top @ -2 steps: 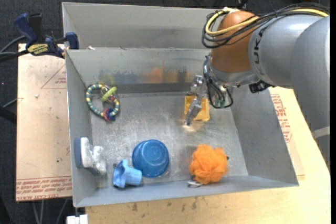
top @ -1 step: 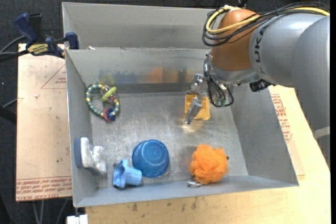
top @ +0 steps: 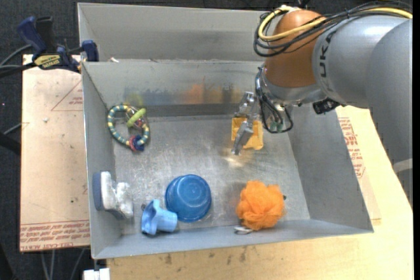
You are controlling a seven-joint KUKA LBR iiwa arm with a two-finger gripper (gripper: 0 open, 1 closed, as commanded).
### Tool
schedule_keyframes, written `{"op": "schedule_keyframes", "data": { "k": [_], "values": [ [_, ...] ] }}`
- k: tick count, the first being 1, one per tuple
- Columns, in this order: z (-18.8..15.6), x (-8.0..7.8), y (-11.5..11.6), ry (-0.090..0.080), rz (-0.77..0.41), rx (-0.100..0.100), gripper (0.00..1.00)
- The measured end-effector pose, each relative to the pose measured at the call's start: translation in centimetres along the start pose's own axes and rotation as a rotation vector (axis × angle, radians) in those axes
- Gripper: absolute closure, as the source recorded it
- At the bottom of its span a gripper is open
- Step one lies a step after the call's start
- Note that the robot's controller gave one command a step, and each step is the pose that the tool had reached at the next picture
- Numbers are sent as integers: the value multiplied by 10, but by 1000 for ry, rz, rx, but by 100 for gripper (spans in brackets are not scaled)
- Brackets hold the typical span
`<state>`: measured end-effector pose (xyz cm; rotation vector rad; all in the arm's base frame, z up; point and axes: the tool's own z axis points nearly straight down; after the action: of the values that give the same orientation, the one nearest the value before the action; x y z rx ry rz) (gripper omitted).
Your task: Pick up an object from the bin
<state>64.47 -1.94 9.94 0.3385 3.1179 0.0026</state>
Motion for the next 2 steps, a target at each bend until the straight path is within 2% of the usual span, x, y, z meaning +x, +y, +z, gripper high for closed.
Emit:
{"op": "schedule_keyframes", "data": {
  "k": [2],
  "values": [
    [-8,0,0,1,0,0,100]
  ]
}}
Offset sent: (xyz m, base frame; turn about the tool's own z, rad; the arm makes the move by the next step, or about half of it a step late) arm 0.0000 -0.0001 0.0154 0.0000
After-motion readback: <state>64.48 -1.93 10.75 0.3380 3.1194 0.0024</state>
